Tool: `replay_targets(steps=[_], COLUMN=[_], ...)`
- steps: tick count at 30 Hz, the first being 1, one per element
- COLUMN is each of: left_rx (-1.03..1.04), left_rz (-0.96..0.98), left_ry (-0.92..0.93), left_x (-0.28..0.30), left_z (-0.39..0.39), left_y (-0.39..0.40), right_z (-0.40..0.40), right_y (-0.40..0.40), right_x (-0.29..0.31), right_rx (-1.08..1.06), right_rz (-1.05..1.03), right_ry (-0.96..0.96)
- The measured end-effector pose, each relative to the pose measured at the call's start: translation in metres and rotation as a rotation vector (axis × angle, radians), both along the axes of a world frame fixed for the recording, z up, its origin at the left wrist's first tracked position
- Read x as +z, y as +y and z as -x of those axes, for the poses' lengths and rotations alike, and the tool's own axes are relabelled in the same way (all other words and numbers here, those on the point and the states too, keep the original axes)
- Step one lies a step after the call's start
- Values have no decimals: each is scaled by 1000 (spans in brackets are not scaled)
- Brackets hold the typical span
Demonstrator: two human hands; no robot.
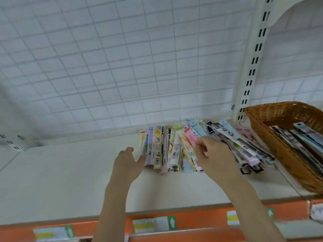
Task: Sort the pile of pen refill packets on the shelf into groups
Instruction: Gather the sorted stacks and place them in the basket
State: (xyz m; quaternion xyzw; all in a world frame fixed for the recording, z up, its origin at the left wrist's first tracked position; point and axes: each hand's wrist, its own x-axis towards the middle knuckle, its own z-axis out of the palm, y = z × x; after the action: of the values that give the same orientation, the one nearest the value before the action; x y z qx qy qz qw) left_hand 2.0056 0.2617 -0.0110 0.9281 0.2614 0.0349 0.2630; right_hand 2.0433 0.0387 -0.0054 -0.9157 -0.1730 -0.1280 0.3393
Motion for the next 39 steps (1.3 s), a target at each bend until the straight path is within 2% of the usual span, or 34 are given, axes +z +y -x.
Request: replay_targets(steps=[5, 9, 13, 18, 23, 28, 34, 39], left_rx=[4, 21, -26, -52, -40, -20, -9, 29], left_rz=[10, -105, -60, -4, -24, 22, 113, 202], left_ry=[128, 253, 234, 177, 117, 88, 24, -90], left_x=[0, -6, -3, -1, -4, -6, 2, 13], left_z=[-60, -84, -95, -95, -90, -87, -89, -85], left_y=[-7, -14, -18, -33, -35, -32, -25, -21], right_z=[-1, -9, -32, -65, -81, -92, -100, -105], right_y=[-21, -32, -45, -69, -73, -63, -64, -69], right_x=[4, 9, 19, 27, 20, 31, 32, 23], right_rx=[-105, -110, -180, -198, -122, -99, -117, -113], right_rz=[25, 48, 53, 261, 315, 484, 487, 326], right_ry=[-7, -37, -2, 344, 532, 725, 776, 722])
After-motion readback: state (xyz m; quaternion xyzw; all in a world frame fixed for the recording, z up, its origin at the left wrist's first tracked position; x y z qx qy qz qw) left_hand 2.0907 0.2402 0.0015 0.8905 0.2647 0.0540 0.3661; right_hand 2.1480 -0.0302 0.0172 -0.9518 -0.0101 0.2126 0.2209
